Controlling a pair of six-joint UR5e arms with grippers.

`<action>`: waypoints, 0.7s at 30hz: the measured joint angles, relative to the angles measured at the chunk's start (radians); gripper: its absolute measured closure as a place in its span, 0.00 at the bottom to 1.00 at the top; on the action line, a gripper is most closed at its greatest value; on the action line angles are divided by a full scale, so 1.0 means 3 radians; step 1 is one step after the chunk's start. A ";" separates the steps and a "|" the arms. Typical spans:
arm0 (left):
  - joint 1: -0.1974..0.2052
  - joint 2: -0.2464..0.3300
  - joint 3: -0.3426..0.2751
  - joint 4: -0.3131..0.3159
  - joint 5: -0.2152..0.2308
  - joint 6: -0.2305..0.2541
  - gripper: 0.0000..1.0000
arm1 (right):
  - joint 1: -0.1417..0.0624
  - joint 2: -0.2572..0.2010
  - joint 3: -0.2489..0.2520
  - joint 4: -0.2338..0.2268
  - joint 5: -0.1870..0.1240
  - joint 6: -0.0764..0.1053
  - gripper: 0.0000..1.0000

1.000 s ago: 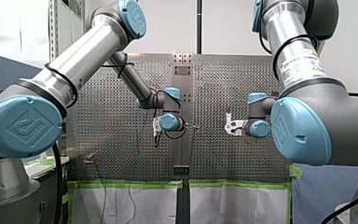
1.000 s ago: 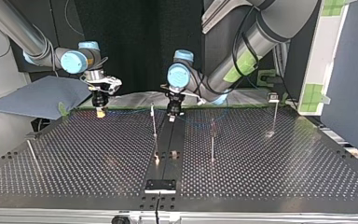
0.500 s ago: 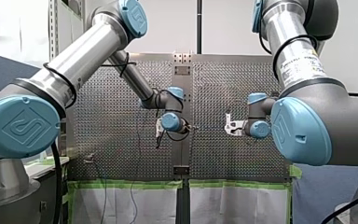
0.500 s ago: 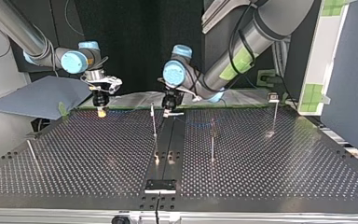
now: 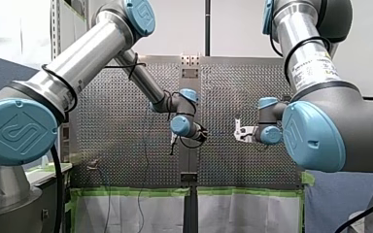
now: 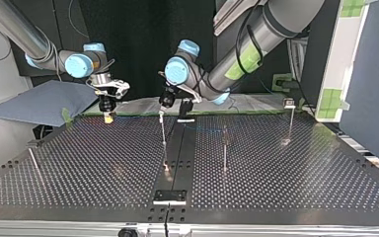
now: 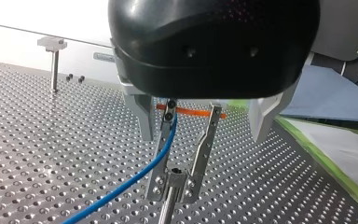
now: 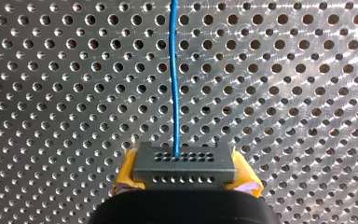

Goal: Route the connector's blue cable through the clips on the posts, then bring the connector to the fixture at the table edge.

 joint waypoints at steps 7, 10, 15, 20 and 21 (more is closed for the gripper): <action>-0.0014 0.0001 -0.0001 -0.0008 -0.0135 -0.0007 0.00 | 0.0003 0.0005 0.0000 0.0005 0.0000 -0.0005 1.00; -0.0015 0.0002 -0.0001 -0.0017 -0.0152 -0.0009 0.00 | 0.0003 0.0007 0.0000 0.0008 0.0000 -0.0007 1.00; -0.0016 0.0001 -0.0005 -0.0024 -0.0157 -0.0012 0.00 | 0.0004 0.0011 0.0000 0.0013 0.0000 -0.0011 1.00; -0.0020 0.0008 -0.0010 -0.0026 -0.0159 -0.0015 0.00 | 0.0005 0.0012 0.0000 0.0015 -0.0004 -0.0014 1.00; -0.0020 0.0015 -0.0011 -0.0025 -0.0162 -0.0020 0.00 | 0.0005 0.0012 0.0000 0.0015 -0.0004 -0.0015 1.00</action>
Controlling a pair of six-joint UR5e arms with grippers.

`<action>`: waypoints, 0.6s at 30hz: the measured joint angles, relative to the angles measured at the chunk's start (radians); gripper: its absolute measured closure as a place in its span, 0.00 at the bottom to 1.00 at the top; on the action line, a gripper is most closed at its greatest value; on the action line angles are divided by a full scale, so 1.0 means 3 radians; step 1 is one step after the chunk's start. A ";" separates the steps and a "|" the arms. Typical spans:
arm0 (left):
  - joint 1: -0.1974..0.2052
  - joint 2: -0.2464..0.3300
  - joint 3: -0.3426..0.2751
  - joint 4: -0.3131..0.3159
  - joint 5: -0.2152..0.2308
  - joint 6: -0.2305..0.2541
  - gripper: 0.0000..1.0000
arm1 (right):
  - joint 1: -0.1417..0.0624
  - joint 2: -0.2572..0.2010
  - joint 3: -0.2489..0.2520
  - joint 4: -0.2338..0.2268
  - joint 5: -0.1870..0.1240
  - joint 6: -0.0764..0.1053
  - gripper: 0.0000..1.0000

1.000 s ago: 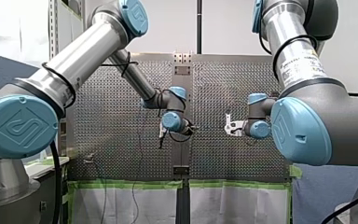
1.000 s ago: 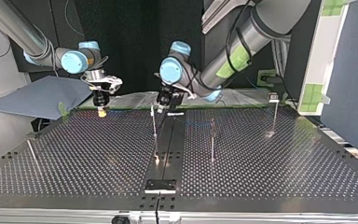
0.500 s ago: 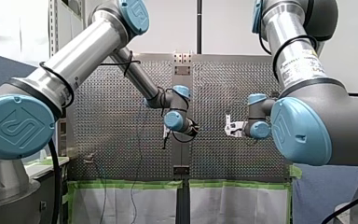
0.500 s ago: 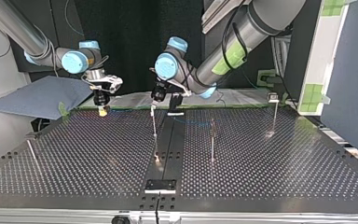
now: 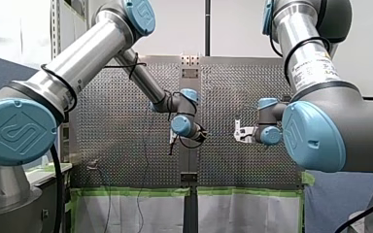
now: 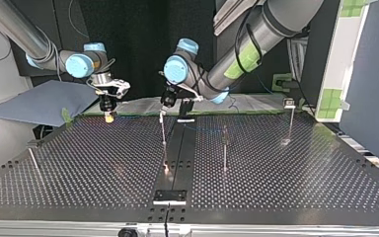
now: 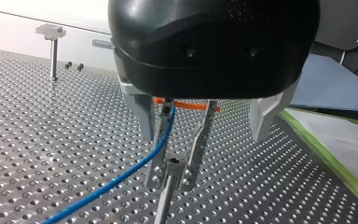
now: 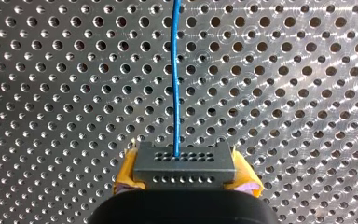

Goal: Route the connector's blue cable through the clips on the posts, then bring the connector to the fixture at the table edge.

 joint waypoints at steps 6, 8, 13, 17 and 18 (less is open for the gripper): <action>0.0002 0.0085 -0.0042 0.0046 0.0015 -0.0081 0.00 | -0.0001 0.0000 0.0000 0.0000 -0.0001 -0.0003 1.00; 0.0001 0.0100 -0.0051 0.0050 0.0024 -0.0100 0.00 | -0.0001 0.0000 0.0000 0.0001 -0.0001 -0.0004 1.00; 0.0006 0.0112 -0.0093 0.0051 0.0042 -0.0118 0.00 | 0.0000 0.0000 0.0000 0.0002 -0.0001 -0.0006 1.00; 0.0017 0.0112 -0.0122 0.0050 0.0041 -0.0117 0.00 | 0.0000 0.0001 0.0000 0.0007 -0.0001 -0.0006 1.00; 0.0021 0.0112 -0.0130 0.0050 0.0037 -0.0116 0.00 | -0.0001 0.0001 -0.0001 0.0008 -0.0002 -0.0006 1.00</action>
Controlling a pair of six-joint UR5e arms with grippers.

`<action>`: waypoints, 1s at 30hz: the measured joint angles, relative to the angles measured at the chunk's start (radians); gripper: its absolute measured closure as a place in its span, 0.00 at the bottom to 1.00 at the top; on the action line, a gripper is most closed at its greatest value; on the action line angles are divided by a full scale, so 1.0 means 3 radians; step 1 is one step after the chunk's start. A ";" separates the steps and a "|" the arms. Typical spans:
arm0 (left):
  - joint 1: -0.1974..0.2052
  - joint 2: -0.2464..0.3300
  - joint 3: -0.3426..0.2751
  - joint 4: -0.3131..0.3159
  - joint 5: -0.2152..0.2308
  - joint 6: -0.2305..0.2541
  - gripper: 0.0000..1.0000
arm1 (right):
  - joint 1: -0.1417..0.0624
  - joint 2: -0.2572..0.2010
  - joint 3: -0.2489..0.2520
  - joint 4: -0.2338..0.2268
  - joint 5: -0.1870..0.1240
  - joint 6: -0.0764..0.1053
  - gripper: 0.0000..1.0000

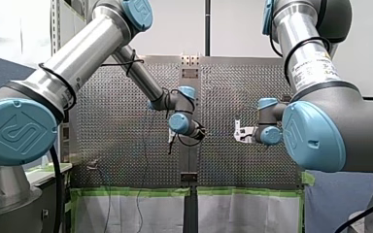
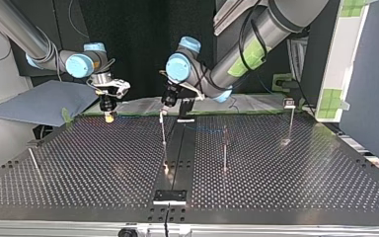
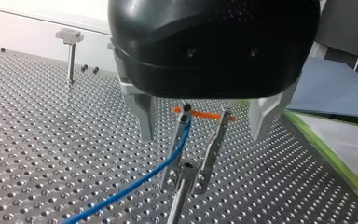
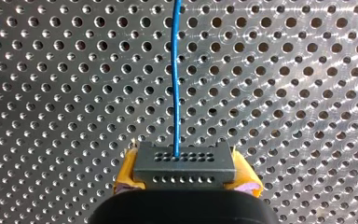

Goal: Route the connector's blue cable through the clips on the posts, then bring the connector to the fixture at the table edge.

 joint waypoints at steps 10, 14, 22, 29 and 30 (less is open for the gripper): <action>0.0011 0.0001 -0.0015 0.0000 -0.0014 0.0009 0.00 | -0.0004 0.0000 -0.0008 -0.0003 -0.0025 0.0016 1.00; 0.0003 0.0002 -0.0015 -0.0001 -0.0017 0.0010 0.00 | -0.0004 0.0000 -0.0008 -0.0001 -0.0028 0.0019 1.00; 0.0000 0.0002 -0.0015 -0.0002 -0.0018 0.0014 0.00 | -0.0004 0.0001 -0.0009 0.0001 -0.0029 0.0022 1.00; 0.0013 0.0002 -0.0014 -0.0002 -0.0017 0.0015 0.00 | -0.0004 0.0002 -0.0009 0.0001 -0.0034 0.0022 1.00; 0.0015 0.0002 -0.0014 -0.0002 -0.0017 0.0015 0.00 | -0.0004 0.0003 -0.0009 0.0002 -0.0034 0.0022 1.00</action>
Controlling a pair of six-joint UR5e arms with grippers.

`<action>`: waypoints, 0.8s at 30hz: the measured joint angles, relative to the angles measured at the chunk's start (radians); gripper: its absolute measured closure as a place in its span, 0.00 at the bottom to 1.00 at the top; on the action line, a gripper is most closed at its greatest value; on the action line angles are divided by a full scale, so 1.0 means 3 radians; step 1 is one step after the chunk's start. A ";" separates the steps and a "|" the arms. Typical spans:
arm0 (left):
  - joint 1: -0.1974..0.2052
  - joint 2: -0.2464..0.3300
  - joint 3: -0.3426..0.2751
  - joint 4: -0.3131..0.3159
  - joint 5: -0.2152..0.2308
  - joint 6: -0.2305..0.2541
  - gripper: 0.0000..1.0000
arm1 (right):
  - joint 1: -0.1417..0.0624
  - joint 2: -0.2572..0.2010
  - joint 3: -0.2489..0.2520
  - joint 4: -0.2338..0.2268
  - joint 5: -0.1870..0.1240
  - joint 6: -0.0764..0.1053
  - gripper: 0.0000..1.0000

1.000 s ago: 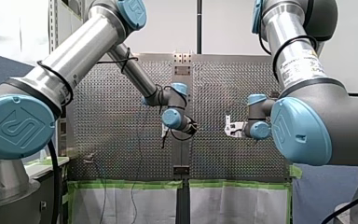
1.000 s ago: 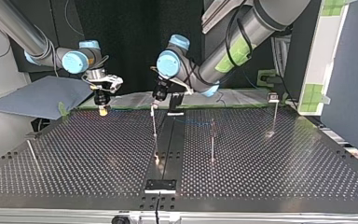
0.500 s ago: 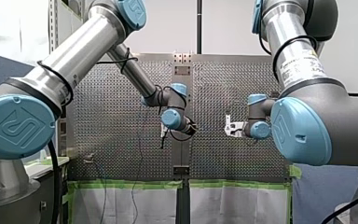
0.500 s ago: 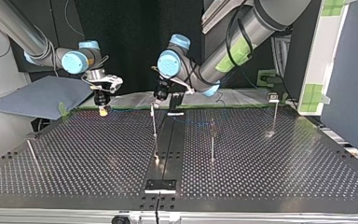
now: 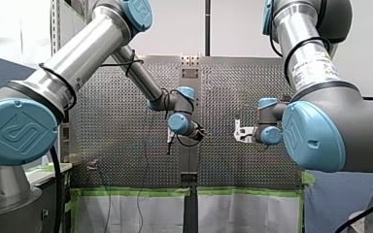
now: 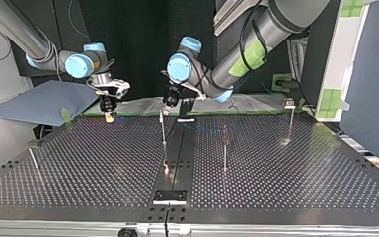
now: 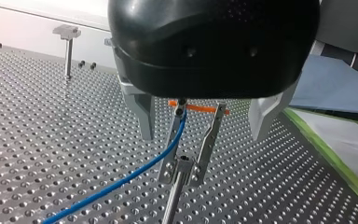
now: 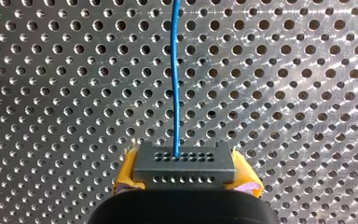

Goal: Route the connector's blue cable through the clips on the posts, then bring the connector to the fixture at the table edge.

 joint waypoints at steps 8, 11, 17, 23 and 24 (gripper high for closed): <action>0.0006 0.0023 -0.0001 -0.0024 -0.0009 -0.0014 0.00 | 0.0007 0.0001 0.0000 0.0002 0.0000 -0.0001 1.00; -0.0006 0.0042 -0.0001 -0.0043 -0.0027 -0.0015 0.00 | 0.0007 0.0002 0.0000 0.0003 0.0000 -0.0001 1.00; -0.0046 0.0121 -0.0038 -0.0117 -0.0055 -0.0012 0.00 | 0.0008 0.0003 0.0000 0.0012 0.0000 0.0003 1.00; -0.0084 0.0273 -0.0185 -0.0117 -0.0120 -0.0017 0.00 | 0.0014 0.0005 0.0000 0.0040 0.0001 0.0004 1.00; -0.0089 0.0308 -0.0220 -0.0105 -0.0133 -0.0023 0.00 | 0.0014 0.0005 0.0000 0.0042 0.0001 0.0003 1.00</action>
